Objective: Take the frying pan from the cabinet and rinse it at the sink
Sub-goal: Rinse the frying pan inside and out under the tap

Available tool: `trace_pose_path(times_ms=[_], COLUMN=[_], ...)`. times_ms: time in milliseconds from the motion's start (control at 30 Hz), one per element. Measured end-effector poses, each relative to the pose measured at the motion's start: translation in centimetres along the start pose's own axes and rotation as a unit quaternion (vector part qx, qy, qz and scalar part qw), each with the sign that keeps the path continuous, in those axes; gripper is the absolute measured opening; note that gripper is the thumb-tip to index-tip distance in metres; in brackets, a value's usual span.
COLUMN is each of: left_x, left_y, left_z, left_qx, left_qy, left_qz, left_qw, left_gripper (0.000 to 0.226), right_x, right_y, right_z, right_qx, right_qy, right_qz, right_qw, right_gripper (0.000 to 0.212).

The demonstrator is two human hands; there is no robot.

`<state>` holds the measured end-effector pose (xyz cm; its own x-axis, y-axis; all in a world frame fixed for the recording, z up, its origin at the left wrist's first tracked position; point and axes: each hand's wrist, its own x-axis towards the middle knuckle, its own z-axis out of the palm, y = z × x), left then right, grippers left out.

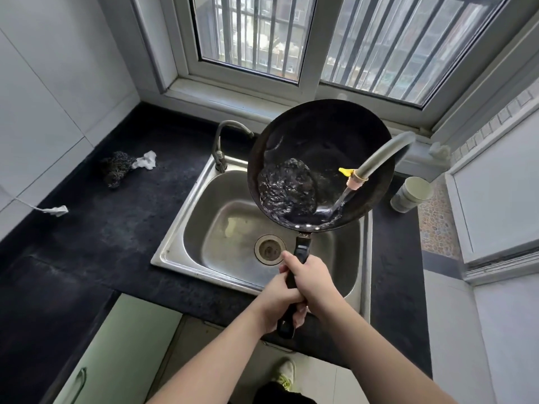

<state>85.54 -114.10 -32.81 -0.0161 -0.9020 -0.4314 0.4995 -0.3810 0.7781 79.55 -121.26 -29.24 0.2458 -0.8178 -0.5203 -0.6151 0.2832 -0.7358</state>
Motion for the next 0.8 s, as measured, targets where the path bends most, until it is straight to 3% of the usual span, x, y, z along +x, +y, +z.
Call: trace_pose_path(times_ms=[167, 400, 800], left_x=[-0.2, -0.8, -1.8], left_y=[0.0, 0.8, 1.2], left_z=[-0.4, -0.5, -0.7], left_qx=[-0.004, -0.037, -0.114], left_qy=[-0.018, -0.033, -0.038], left_qz=[-0.02, -0.051, -0.096], left_qw=[1.0, 0.997, 0.988], left_gripper=[0.023, 0.009, 0.029], right_x=[0.0, -0.4, -1.3], right_y=[0.2, 0.0, -0.1], right_z=[0.3, 0.5, 1.1], right_qx=[-0.009, 0.001, -0.022], right_qy=[0.006, 0.01, 0.03], right_qz=[0.019, 0.044, 0.025], right_qw=[1.0, 0.999, 0.999], right_gripper=[0.039, 0.04, 0.038])
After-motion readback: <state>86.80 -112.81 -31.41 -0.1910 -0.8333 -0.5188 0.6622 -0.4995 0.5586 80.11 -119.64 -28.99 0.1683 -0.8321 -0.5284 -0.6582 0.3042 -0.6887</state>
